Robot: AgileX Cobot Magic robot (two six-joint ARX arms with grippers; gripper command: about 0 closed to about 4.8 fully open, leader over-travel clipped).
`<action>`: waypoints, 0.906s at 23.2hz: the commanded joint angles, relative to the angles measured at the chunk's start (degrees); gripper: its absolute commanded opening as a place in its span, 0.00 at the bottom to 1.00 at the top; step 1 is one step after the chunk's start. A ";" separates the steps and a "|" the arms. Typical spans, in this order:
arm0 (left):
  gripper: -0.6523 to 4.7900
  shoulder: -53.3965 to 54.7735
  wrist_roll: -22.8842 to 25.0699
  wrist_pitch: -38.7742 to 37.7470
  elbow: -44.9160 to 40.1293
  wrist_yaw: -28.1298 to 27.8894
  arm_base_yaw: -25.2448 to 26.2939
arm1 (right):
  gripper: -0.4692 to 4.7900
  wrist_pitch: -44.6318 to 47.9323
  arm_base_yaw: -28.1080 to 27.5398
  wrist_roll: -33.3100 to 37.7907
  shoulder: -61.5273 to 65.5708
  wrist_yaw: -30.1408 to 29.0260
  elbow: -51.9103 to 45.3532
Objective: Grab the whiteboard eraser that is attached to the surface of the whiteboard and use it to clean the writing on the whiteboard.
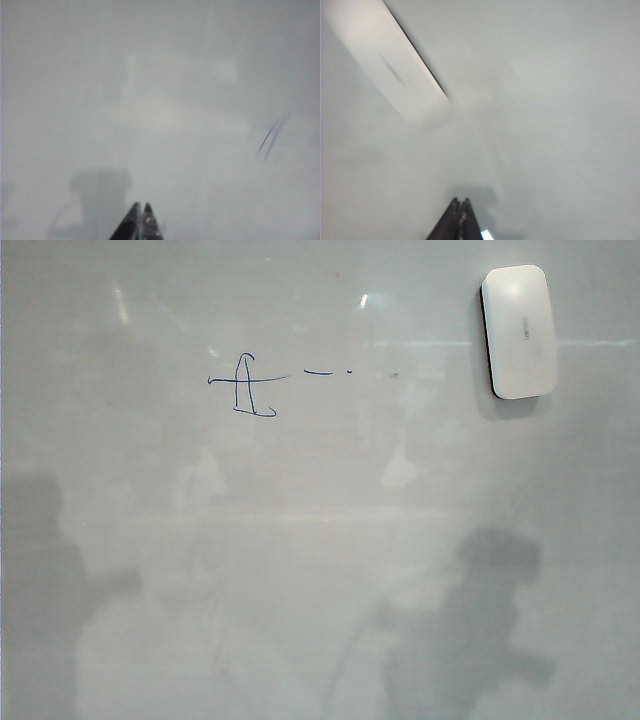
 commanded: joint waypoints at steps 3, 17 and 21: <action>0.11 0.28 6.71 -15.23 14.95 4.07 0.07 | 0.09 -2.75 0.11 -4.70 1.40 -13.14 10.62; 0.11 0.35 13.22 -39.82 27.65 21.20 0.15 | 0.29 -19.87 0.02 -29.44 22.88 -10.93 38.23; 0.11 2.01 13.60 -39.63 28.04 23.87 0.20 | 0.30 -10.05 0.09 -28.96 28.55 -9.92 36.92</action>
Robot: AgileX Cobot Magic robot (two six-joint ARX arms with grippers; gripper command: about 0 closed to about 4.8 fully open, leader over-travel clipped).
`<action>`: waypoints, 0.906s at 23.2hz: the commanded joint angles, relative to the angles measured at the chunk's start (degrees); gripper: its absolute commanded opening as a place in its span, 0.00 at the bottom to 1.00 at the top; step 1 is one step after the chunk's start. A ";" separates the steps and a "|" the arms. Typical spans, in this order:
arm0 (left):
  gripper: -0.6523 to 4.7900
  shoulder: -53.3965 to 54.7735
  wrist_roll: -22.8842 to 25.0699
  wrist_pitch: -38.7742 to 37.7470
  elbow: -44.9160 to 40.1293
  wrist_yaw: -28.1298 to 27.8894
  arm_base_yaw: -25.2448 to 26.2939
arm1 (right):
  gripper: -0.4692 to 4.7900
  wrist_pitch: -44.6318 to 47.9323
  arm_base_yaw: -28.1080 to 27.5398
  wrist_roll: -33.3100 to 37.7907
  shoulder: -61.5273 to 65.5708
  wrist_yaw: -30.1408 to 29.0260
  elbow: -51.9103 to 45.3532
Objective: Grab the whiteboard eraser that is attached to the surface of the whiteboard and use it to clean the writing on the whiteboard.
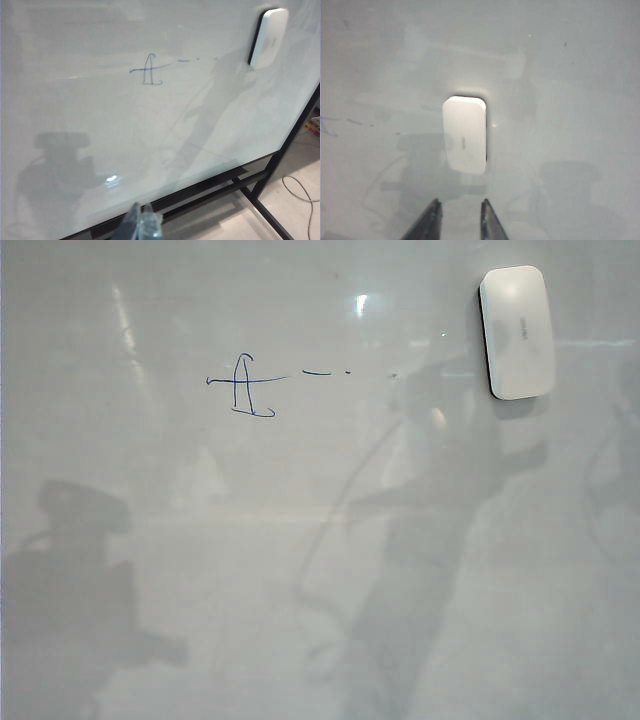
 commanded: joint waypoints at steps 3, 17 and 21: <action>0.11 3.56 2.91 0.66 3.80 2.58 0.42 | 0.30 11.45 0.22 -0.11 5.01 5.31 -3.80; 0.11 10.45 4.31 0.20 9.55 9.97 7.82 | 0.29 33.46 35.50 -0.42 13.42 42.05 -19.34; 0.11 10.56 6.21 0.72 7.50 9.49 0.33 | 0.30 37.99 36.30 -0.39 18.40 43.76 -19.34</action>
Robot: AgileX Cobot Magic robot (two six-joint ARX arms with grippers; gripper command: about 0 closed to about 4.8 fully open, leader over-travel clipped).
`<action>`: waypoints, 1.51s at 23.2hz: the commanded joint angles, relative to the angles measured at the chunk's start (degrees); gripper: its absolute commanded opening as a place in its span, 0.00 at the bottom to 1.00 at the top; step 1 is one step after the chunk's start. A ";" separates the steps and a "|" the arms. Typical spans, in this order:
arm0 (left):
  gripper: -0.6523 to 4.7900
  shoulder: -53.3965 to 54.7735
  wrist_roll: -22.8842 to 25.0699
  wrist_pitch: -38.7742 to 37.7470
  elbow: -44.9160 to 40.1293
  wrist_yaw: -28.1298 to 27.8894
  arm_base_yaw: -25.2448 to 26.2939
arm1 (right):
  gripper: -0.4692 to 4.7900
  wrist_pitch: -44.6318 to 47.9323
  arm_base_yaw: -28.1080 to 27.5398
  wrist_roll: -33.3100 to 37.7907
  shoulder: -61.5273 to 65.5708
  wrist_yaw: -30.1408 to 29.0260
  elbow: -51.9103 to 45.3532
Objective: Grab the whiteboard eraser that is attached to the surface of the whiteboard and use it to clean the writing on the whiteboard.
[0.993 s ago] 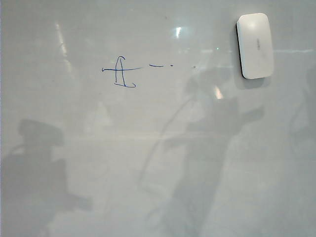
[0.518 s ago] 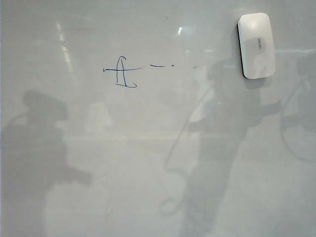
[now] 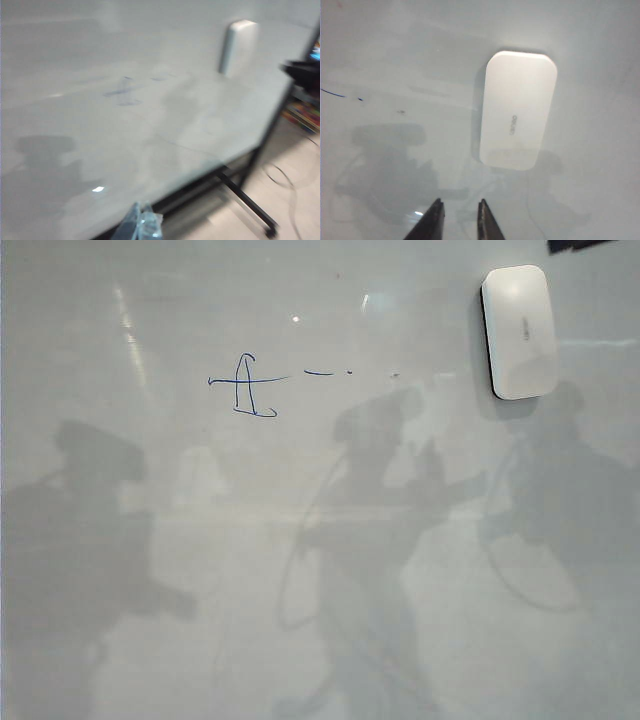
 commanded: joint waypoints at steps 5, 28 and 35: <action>0.11 0.17 -1.77 6.38 -5.22 -4.48 -7.58 | 0.30 3.52 -0.85 -0.04 1.64 6.54 0.20; 0.11 0.15 -2.08 6.69 -10.19 -12.94 -14.29 | 0.85 39.69 -12.81 0.15 27.69 -6.43 0.28; 0.11 0.15 -1.64 6.69 -10.19 -14.43 -14.29 | 0.85 41.51 -16.63 -0.85 31.10 -5.97 0.42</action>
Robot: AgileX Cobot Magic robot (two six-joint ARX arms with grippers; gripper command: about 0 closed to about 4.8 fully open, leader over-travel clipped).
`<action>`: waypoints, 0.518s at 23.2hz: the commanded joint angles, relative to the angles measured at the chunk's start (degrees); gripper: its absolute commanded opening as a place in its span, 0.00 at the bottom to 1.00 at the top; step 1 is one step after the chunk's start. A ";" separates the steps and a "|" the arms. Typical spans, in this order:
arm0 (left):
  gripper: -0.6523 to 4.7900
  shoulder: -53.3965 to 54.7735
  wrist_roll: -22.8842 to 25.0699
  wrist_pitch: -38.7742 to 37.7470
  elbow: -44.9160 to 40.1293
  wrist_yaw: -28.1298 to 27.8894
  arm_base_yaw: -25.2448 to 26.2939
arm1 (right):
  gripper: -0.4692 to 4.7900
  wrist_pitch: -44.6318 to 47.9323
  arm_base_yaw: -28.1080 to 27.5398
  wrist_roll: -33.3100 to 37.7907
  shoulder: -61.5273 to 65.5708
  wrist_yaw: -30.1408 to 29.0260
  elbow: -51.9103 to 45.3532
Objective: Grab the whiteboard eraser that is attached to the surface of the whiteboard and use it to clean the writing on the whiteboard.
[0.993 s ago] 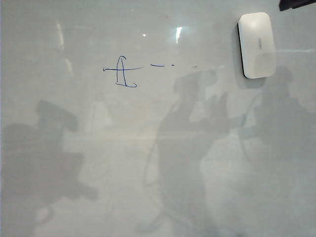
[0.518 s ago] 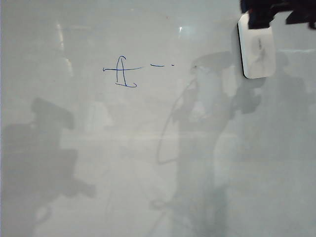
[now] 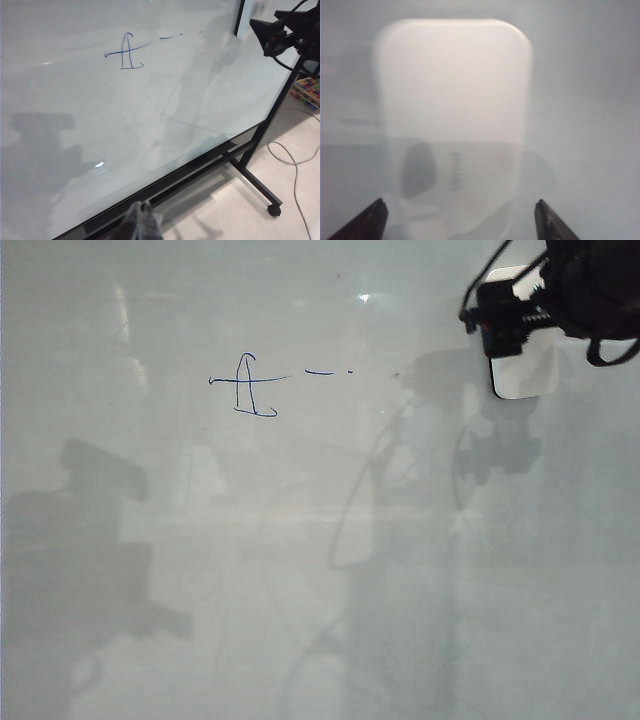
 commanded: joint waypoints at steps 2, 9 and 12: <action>0.11 0.02 0.22 0.42 0.13 -0.13 0.02 | 0.85 3.63 -2.14 -0.98 0.63 -1.05 0.39; 0.11 0.02 0.20 0.42 0.13 -0.15 0.02 | 0.85 5.25 -2.78 -1.20 3.13 -6.16 1.07; 0.11 -0.02 0.04 0.17 0.13 -0.13 0.02 | 0.85 6.95 -2.78 -1.49 4.72 -6.16 2.21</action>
